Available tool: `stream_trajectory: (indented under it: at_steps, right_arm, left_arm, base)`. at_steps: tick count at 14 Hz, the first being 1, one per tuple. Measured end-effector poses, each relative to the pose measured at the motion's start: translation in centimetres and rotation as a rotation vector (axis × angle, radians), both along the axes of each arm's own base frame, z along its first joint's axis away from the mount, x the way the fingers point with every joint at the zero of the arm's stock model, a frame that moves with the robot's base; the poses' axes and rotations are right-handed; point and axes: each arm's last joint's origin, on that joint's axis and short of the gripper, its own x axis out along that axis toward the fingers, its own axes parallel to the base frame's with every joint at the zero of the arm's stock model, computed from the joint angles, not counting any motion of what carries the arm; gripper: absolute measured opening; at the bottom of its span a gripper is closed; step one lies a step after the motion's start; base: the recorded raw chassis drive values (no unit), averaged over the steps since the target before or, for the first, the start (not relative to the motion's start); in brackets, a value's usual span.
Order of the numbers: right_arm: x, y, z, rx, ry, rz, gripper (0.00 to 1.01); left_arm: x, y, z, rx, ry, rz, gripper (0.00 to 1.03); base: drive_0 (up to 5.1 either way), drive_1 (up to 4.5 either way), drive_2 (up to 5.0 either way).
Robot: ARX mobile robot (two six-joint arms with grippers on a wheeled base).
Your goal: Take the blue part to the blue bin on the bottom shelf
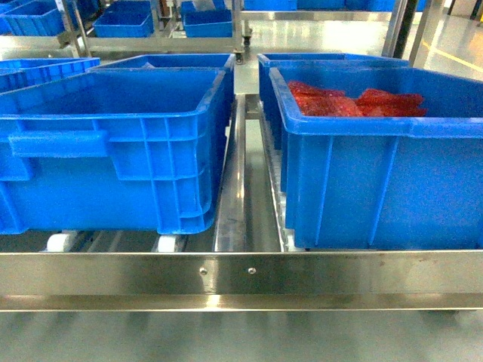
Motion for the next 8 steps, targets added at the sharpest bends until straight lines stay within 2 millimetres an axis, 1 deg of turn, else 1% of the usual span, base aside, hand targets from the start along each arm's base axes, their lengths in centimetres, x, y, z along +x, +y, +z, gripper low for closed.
stream_trajectory:
  at_steps: [8]
  right_arm:
    - [0.00,0.00,0.00,0.000,0.000,0.000,0.98]
  left_arm:
    - [0.00,0.00,0.00,0.000,0.000,0.000,0.43]
  base:
    - [0.0,0.00,0.0]
